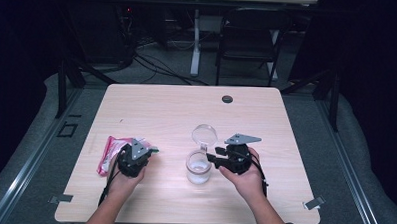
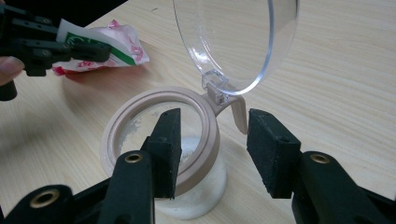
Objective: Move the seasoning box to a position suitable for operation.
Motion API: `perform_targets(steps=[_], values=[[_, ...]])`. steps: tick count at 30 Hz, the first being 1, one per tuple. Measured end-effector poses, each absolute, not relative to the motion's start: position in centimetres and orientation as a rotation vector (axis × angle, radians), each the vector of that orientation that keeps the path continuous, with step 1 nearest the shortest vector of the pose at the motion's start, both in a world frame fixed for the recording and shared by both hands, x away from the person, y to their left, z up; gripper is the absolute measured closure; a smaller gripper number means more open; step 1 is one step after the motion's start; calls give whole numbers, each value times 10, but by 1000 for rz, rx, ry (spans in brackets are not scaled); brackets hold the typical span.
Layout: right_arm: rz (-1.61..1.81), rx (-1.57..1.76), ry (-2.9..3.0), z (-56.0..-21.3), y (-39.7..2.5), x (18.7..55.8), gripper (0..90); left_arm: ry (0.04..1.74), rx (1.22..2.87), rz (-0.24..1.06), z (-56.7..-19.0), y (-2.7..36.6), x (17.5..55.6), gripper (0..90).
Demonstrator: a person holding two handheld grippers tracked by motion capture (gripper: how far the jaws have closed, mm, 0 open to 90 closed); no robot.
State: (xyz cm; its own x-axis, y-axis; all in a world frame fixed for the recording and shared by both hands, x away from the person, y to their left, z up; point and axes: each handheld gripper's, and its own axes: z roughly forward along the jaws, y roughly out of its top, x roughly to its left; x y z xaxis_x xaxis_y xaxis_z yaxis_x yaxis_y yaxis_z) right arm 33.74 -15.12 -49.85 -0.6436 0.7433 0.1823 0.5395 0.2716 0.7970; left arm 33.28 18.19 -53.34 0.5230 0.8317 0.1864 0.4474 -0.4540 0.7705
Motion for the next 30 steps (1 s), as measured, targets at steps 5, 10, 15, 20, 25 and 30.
perform_targets(steps=[5,10,15,20,25,30], values=[[1315,1185,2309,-498,-151,337,551,1059,2018,759,-520,198,328,900],[1316,1178,2313,-498,-150,337,551,1082,1941,763,-508,216,324,900],[1322,1174,2311,-498,-149,336,551,1110,1908,768,-500,227,324,900],[1322,1177,2309,-498,-150,336,551,1138,1885,789,-488,237,325,900],[1318,1183,2313,-498,-151,336,551,1147,1898,852,-476,246,329,900],[1332,1188,2306,-498,-151,337,551,1155,1892,913,-458,257,335,900]])
